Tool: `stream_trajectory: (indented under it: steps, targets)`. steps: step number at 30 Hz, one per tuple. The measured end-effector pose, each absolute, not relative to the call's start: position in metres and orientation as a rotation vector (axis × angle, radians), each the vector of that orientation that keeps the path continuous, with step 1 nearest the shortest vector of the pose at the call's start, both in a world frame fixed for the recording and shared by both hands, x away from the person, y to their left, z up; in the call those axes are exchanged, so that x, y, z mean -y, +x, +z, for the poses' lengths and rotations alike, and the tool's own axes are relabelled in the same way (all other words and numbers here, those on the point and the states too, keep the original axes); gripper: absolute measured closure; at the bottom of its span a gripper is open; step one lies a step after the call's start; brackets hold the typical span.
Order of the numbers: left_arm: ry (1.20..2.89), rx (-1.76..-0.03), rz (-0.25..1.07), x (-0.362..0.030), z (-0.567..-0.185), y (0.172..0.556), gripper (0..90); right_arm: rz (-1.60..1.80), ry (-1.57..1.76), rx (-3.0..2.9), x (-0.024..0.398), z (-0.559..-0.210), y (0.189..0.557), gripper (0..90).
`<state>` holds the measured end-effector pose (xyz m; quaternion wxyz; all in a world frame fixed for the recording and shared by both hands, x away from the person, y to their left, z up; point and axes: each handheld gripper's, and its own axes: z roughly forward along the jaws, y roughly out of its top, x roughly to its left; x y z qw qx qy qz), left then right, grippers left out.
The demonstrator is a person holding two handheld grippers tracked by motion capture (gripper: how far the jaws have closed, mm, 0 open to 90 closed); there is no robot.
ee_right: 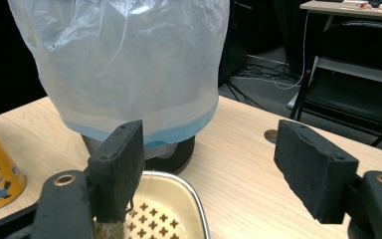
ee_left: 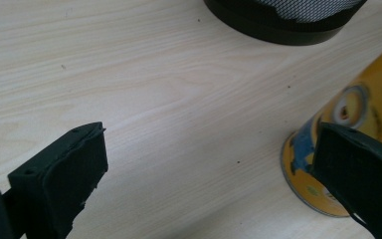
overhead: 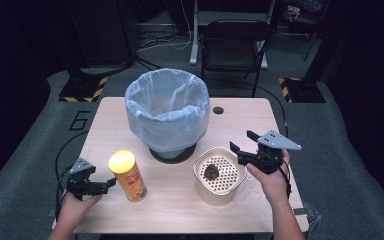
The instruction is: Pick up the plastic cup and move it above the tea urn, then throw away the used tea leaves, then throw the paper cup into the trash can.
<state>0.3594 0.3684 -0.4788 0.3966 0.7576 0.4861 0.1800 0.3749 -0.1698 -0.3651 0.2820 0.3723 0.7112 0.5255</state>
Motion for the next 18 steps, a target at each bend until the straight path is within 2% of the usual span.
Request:
stream_trajectory:
  steps: [7, 18]
  targets:
    - [1.904, -1.209, 0.364, -0.376, -0.467, 0.353, 0.2, 1.391, 0.991, -1.913, 0.172, -0.363, 0.371, 27.2]
    - [1.895, -1.117, 0.375, -0.366, -0.459, 0.334, 0.2, 1.377, 0.990, -1.910, 0.172, -0.364, 0.369, 27.2]
